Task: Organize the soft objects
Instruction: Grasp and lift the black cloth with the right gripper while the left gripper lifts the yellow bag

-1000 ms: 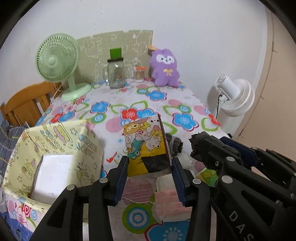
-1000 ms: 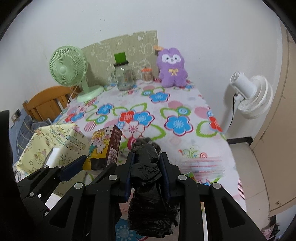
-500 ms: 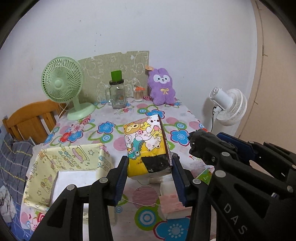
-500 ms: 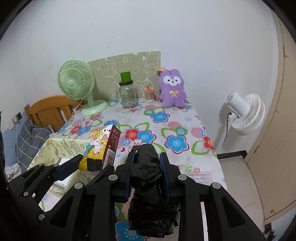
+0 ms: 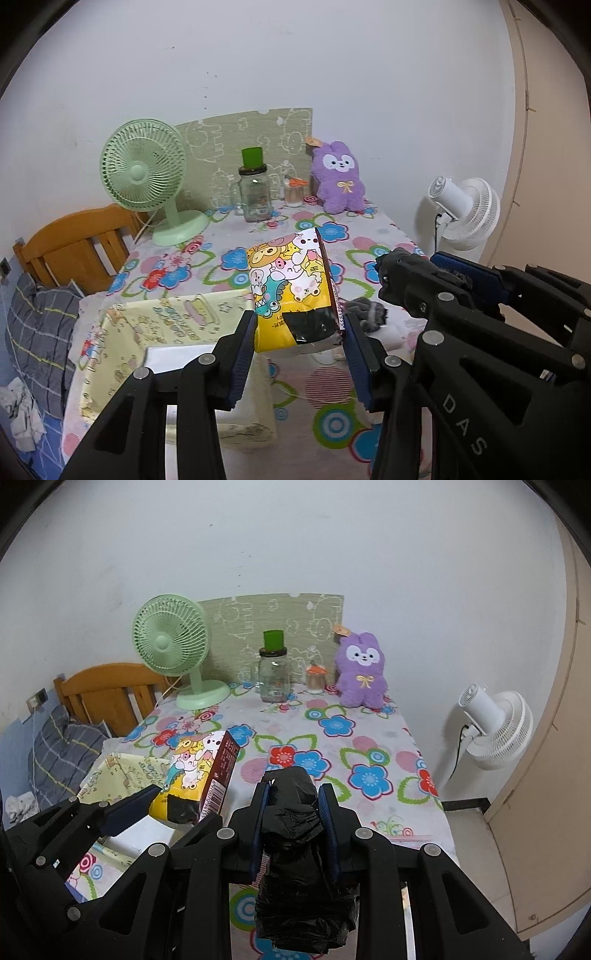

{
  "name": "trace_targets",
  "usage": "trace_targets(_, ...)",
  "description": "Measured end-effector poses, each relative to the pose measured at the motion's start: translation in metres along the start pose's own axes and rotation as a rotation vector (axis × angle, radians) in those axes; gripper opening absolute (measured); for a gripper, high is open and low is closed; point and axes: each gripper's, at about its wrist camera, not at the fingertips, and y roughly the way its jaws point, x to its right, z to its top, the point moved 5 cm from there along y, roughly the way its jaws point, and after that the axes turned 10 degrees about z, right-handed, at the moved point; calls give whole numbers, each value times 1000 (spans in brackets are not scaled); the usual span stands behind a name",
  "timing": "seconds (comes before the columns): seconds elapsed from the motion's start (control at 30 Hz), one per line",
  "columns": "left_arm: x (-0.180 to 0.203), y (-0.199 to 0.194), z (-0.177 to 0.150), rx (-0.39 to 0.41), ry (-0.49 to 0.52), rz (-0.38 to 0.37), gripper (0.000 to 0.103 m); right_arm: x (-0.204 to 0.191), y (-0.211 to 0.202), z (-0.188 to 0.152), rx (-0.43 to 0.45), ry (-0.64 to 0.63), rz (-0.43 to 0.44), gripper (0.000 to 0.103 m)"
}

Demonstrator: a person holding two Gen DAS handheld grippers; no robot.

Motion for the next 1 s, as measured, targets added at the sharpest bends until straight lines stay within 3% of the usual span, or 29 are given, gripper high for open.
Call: trace_targets(1.0,-113,47,-20,-103,-55,110,48,-110,79,16,-86,-109,177,30)
